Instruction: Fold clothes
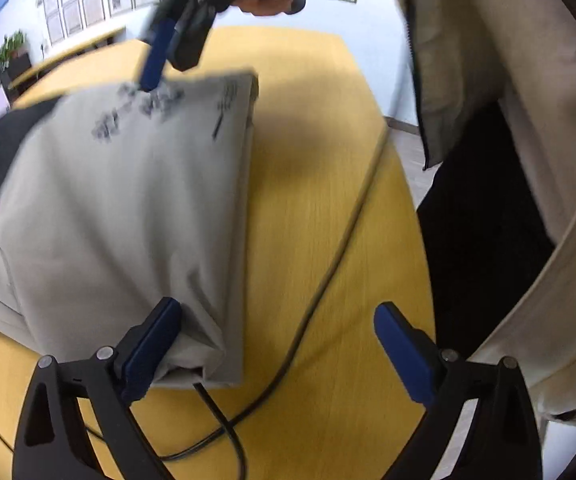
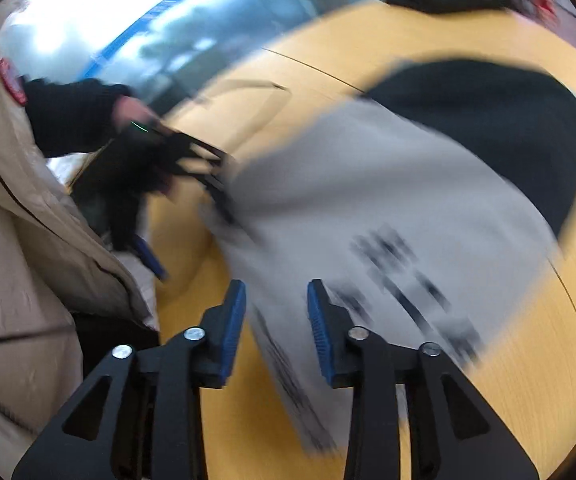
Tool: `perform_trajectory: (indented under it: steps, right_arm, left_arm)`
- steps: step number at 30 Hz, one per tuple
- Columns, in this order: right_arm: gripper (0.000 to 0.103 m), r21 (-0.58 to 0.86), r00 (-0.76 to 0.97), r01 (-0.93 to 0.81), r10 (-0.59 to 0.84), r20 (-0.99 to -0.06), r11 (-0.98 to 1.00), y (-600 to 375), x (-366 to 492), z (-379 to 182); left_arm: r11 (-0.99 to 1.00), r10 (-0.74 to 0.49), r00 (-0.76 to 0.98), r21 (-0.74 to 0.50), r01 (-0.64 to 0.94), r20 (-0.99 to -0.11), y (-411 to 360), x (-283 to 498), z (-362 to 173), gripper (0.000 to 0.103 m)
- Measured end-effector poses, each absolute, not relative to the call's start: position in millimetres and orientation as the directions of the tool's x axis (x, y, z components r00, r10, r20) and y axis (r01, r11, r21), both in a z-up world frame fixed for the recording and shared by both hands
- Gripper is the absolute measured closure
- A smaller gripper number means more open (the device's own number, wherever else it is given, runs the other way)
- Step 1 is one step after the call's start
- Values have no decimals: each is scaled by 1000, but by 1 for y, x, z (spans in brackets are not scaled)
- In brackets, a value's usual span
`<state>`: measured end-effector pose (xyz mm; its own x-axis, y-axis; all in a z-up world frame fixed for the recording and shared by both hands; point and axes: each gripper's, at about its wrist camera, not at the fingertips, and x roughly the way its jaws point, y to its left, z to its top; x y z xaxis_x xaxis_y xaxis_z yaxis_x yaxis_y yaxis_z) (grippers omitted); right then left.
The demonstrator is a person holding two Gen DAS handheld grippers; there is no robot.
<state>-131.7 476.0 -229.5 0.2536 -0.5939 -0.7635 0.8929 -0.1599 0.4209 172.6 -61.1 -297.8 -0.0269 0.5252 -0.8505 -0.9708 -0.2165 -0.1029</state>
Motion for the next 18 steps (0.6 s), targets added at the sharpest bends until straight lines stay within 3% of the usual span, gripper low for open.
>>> perform_trajectory:
  steps: [5,12,18]
  right_arm:
    - [71,372,290,928,-586,-757,-21,401,-123,-259]
    - [71,387,289,920,-560,-776,-62,355,-147,-288]
    - [68,388,283,920,-604,-745,-47,373,-146,-288]
  left_arm:
    - [-277,508,9,-174,-945,-861,-67,171,-293,4]
    - [-445,509,-40,-223,-867,-860,-93,185,-259,5]
    - [-625,621,-297,-229,-747,-725,-114,160,-201,5]
